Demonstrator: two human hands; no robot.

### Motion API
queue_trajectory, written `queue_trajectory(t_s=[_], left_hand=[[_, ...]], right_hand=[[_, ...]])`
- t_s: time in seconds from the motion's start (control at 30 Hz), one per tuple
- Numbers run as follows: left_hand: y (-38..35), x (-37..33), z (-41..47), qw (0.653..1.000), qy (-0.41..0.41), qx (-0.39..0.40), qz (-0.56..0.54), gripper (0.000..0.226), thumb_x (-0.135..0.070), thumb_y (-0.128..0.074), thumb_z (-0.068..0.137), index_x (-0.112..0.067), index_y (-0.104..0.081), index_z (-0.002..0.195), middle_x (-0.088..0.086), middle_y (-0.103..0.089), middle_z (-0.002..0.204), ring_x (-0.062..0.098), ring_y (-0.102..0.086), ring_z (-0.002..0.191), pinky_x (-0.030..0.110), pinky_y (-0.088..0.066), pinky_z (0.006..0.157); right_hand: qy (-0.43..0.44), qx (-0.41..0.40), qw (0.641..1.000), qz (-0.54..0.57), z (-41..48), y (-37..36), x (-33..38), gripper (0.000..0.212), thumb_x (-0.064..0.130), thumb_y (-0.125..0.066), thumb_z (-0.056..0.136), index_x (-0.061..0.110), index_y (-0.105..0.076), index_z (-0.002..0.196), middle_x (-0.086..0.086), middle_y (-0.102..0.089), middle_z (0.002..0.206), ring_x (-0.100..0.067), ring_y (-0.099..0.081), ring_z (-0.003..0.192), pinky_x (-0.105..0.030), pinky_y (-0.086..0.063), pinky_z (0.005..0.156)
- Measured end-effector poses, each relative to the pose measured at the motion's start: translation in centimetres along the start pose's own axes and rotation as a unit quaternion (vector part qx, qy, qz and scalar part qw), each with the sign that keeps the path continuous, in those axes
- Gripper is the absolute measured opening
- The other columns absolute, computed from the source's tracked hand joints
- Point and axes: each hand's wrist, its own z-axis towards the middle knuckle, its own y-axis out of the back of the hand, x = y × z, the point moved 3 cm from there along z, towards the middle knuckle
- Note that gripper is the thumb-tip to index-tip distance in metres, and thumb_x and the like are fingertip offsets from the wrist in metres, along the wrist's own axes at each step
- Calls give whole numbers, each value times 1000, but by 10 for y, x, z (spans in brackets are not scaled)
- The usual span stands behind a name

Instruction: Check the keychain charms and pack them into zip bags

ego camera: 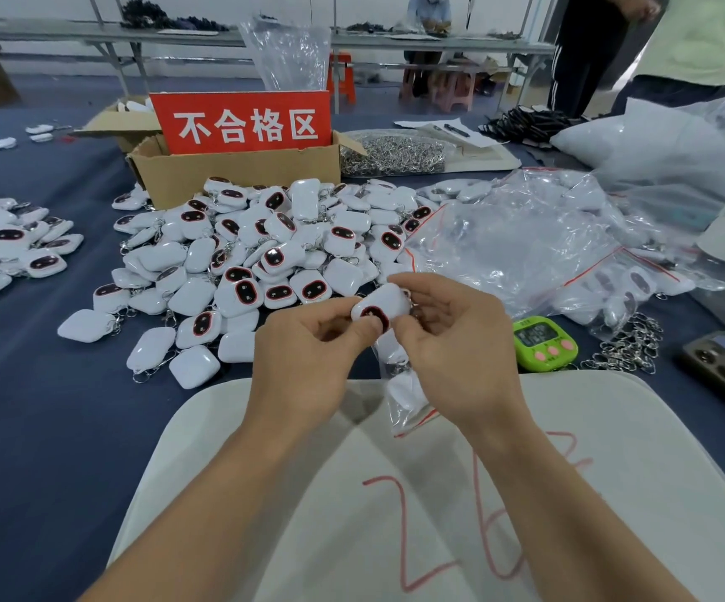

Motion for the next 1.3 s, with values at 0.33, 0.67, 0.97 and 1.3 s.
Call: queue_trajectory(t_s=[0.33,0.67,0.97,1.3], left_hand=[[2,-3,4,947,212,62,-233,30,-21,-59,100,-11,-81,83,9,-68,64,18,-60,51,22,-49,48],[-7,-6,-12,990,16,128,58,23,-53,-83,60,-35,-79,74,-4,-64,60,5,-53,55,21,-43,59],[-16,-4,-21,982,12,62,181,7,-39,-79,74,-45,-74,75,-18,-67,62,-2,-58,56,20,-48,59],[-8,-6,-19,996,-56,-59,28,7,-30,-71,84,-36,-74,83,-13,-70,66,2,-61,58,19,-48,59]], right_hand=[[3,25,1000,-3,2,2,-1,29,8,-77,82,36,-79,89,12,-77,79,-12,-72,72,-21,-58,70],[-57,-129,990,13,17,40,-7,11,30,-70,68,18,-68,67,8,-52,53,-12,-44,54,-30,-39,59],[-126,7,982,142,18,49,-7,14,12,-74,66,7,-73,79,4,-77,100,-26,-67,82,-53,-54,77],[138,52,936,-320,7,21,-2,11,20,-86,68,25,-76,70,12,-71,126,-17,-48,131,-28,-31,106]])
